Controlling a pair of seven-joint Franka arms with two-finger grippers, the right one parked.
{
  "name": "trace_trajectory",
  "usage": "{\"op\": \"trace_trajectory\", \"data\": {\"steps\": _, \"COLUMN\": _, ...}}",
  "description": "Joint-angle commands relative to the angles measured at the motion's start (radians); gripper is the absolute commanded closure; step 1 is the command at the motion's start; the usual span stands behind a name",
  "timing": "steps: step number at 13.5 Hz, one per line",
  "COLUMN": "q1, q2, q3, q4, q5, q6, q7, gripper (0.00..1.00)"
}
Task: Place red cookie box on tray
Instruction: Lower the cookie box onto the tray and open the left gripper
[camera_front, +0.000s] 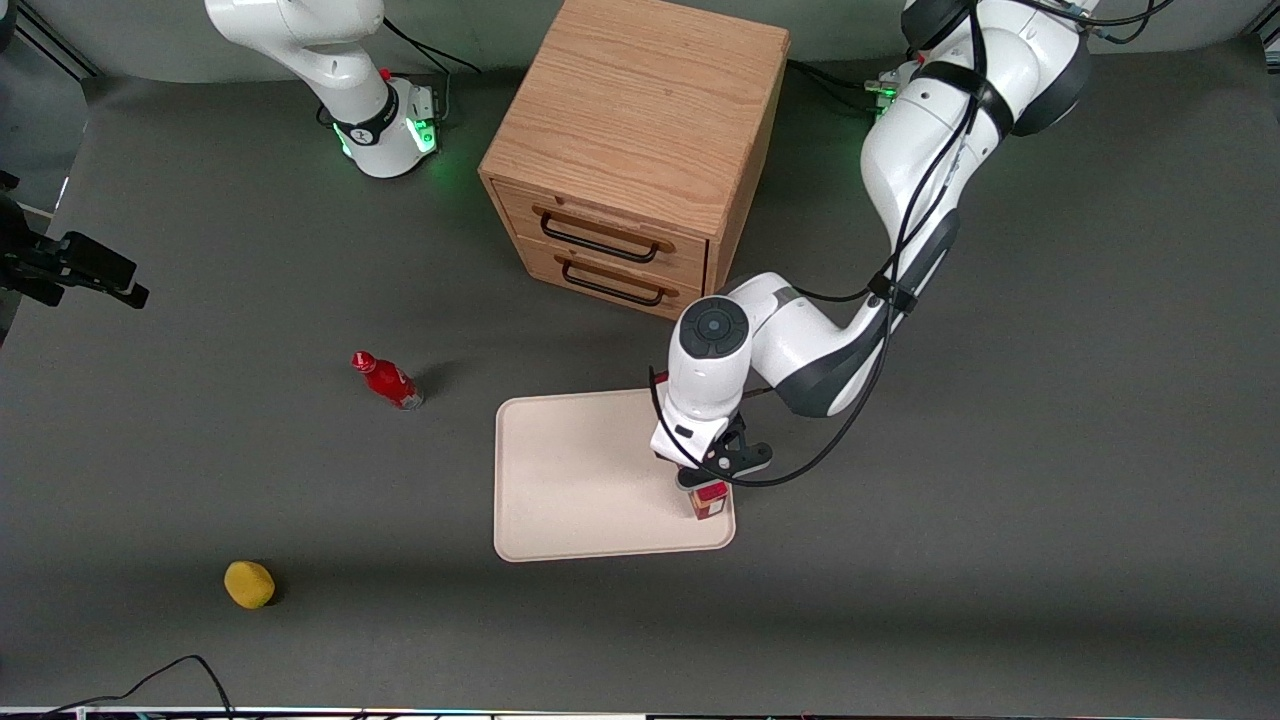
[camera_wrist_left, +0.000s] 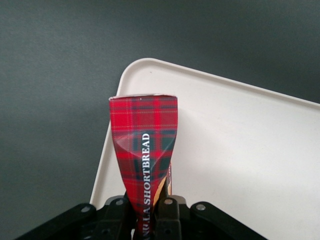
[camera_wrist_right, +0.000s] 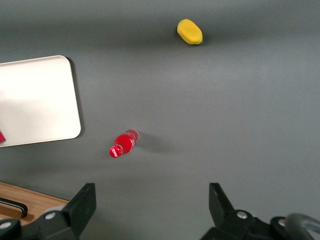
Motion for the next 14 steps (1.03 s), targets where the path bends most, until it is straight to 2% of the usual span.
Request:
{"op": "trace_trajectory", "data": {"steps": 1, "q1": -0.030, "q2": 0.041, "q3": 0.009, "q4": 0.072, "q5": 0.015, "q6": 0.000, "q7": 0.014, "gripper": 0.82}}
{"op": "trace_trajectory", "data": {"steps": 10, "q1": -0.034, "q2": 0.076, "q3": 0.026, "q4": 0.092, "q5": 0.021, "q6": 0.009, "q7": 0.017, "gripper": 0.79}}
{"op": "trace_trajectory", "data": {"steps": 12, "q1": -0.035, "q2": 0.083, "q3": 0.026, "q4": 0.094, "q5": 0.021, "q6": 0.009, "q7": 0.017, "gripper": 0.69}}
{"op": "trace_trajectory", "data": {"steps": 13, "q1": -0.035, "q2": 0.084, "q3": 0.026, "q4": 0.094, "q5": 0.021, "q6": 0.009, "q7": 0.017, "gripper": 0.52}}
{"op": "trace_trajectory", "data": {"steps": 14, "q1": -0.034, "q2": 0.086, "q3": 0.026, "q4": 0.094, "q5": 0.021, "q6": 0.009, "q7": 0.017, "gripper": 0.39}}
